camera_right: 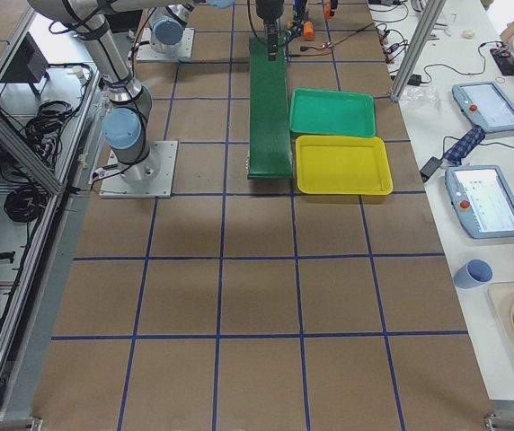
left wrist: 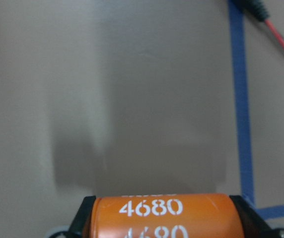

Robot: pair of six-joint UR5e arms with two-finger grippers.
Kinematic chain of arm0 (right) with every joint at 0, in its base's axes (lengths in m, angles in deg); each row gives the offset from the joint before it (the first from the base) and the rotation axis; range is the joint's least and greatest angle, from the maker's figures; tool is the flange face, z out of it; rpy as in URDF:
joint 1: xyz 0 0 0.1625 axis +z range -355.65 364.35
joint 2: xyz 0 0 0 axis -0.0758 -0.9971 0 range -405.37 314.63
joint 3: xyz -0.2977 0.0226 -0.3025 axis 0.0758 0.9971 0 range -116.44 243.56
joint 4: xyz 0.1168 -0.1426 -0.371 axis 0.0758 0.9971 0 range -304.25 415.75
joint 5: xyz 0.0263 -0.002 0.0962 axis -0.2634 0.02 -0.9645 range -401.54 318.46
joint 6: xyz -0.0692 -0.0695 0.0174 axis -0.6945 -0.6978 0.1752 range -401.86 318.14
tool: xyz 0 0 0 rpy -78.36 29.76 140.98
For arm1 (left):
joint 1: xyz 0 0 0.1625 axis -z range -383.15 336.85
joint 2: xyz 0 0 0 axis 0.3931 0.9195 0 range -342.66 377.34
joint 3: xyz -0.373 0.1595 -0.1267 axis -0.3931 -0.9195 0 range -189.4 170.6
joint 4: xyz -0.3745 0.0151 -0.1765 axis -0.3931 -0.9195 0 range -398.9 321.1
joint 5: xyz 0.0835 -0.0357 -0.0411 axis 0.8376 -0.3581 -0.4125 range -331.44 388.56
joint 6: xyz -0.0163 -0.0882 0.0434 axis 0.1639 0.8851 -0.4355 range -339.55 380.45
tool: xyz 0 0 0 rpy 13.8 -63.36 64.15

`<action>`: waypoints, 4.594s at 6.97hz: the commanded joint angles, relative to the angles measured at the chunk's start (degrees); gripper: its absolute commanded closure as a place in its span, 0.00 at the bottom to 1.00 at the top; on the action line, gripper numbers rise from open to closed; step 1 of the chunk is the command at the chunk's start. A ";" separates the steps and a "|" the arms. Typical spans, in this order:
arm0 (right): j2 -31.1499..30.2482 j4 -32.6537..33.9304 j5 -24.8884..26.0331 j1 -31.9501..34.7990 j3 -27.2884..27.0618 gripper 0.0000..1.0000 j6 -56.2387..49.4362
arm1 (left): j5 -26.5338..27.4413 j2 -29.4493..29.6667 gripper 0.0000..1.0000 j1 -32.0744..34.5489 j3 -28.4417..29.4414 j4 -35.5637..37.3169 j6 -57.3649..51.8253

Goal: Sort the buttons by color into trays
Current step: 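Carry the orange cylinder with the left gripper onto the belt's near end, then open the left gripper and lift it away from the cylinder, then reach the left gripper to the second orange cylinder and grasp it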

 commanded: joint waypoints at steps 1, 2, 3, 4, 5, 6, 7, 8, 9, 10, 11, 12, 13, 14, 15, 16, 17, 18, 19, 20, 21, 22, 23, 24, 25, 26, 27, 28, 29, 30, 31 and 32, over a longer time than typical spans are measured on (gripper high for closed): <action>-0.11 -0.04 0.02 0.00 -0.21 0.00 0.00 | 0.07 -7.24 1.00 6.48 -4.26 -5.90 8.52; -0.11 0.05 0.02 0.00 -0.21 0.00 0.00 | 0.16 -11.36 1.00 8.26 -9.86 -5.91 9.54; -0.11 -0.03 0.02 0.00 -0.21 0.00 0.00 | 0.16 -16.19 1.00 8.45 -17.14 -5.57 9.64; -0.11 -0.04 0.02 0.00 -0.21 0.00 0.00 | 0.16 -21.20 1.00 8.54 -25.13 -4.43 9.46; -0.11 -0.04 0.02 0.00 -0.30 0.00 0.00 | -0.02 -25.17 1.00 8.97 -32.61 -3.29 9.55; -0.11 -0.04 0.02 0.00 -0.30 0.00 0.00 | 0.15 -28.16 1.00 10.20 -38.25 2.12 9.46; -0.11 -0.04 -0.06 0.00 -0.21 0.00 -0.09 | 0.24 -29.85 1.00 10.73 -42.75 6.17 9.90; -0.11 -0.04 0.02 0.00 -0.21 0.00 0.00 | 0.07 -31.60 1.00 11.08 -46.53 7.87 10.60; -0.11 -0.04 0.02 0.00 -0.30 0.00 -0.09 | 0.16 -32.84 1.00 11.17 -48.57 8.49 10.60; -0.11 -0.04 0.02 0.00 -0.30 0.00 -0.09 | 0.07 -32.94 1.00 12.04 -50.07 9.02 11.21; -0.11 -0.04 0.02 0.00 -0.30 0.00 -0.09 | 0.16 -32.94 1.00 13.18 -51.39 10.77 11.22; -0.11 -0.04 0.02 0.08 -0.30 0.00 -0.09 | 0.42 -33.03 1.00 14.41 -52.10 11.31 11.13; -0.11 -0.04 -0.06 0.00 -0.30 0.00 -0.09 | 0.51 -32.85 1.00 14.77 -52.28 11.31 10.96; -0.20 -0.04 0.02 0.00 -0.56 0.00 -0.09 | 0.51 -32.85 0.28 14.78 -52.28 11.31 11.04; -0.20 -0.04 0.02 0.00 -0.56 0.00 -0.09 | 0.33 -33.11 0.00 14.78 -52.20 11.40 11.30; -0.20 -0.04 -0.06 0.08 -0.56 0.00 -0.09 | 0.33 -33.20 0.00 14.87 -52.02 11.40 11.22; -0.20 -0.04 -0.07 0.08 -0.56 0.00 -0.09 | -0.10 -33.46 0.00 14.87 -51.58 11.40 11.22; -0.20 -0.04 -0.07 0.08 -0.56 0.00 -0.09 | 0.33 -34.16 0.00 14.78 -50.45 11.40 11.31; -0.20 -0.04 -0.07 0.08 -0.56 0.00 -0.09 | 1.03 -35.65 0.00 14.00 -47.31 10.53 11.31; -0.20 -0.04 -0.07 0.08 -0.56 0.00 -0.09 | 2.17 -35.93 0.00 12.16 -42.58 8.09 11.05; -0.20 -0.04 -0.07 0.08 -0.65 0.00 -0.09 | 4.79 -33.93 0.00 8.84 -38.00 7.02 9.56; -0.20 -0.04 -0.07 0.08 -0.65 0.00 -0.09 | 4.90 -32.43 0.00 6.71 -35.78 7.62 7.81; -0.20 -0.04 -0.07 0.08 -0.65 0.00 -0.09 | 5.42 -30.41 0.00 4.00 -34.37 8.58 7.36; -0.20 -0.04 -0.07 0.08 -0.65 0.00 -0.09 | 5.34 -27.87 0.00 1.27 -31.92 8.94 6.57; -0.20 -0.04 0.02 0.08 -0.65 0.00 -0.17 | 5.17 -24.10 0.00 0.72 -29.46 11.20 3.78; -0.29 -0.04 -0.06 0.08 -0.65 0.00 -0.18 | 4.73 -21.02 0.00 0.72 -28.65 12.62 3.66; -0.64 -0.04 -0.07 0.08 -0.83 0.00 -0.18 | 4.55 -18.64 0.00 0.72 -28.55 15.50 3.14; -0.90 -0.04 0.02 0.08 -1.52 0.00 -0.18 | 4.55 -16.87 0.00 1.76 -28.55 16.84 3.05; -0.82 -0.04 0.02 0.08 -1.53 0.00 -0.18 | 4.46 -15.38 0.00 2.38 -28.55 17.98 3.04; -0.90 -0.04 0.02 0.08 -1.62 0.00 -0.18 | 1.59 -14.14 0.00 2.39 -28.55 17.99 3.65; -0.91 -0.04 0.02 0.08 -1.62 0.00 -0.18 | 0.34 -13.35 0.00 2.39 -28.55 18.08 3.75; -0.91 -0.04 0.02 0.08 -1.62 0.00 -0.18 | 0.59 -12.56 0.00 2.39 -28.55 18.08 3.75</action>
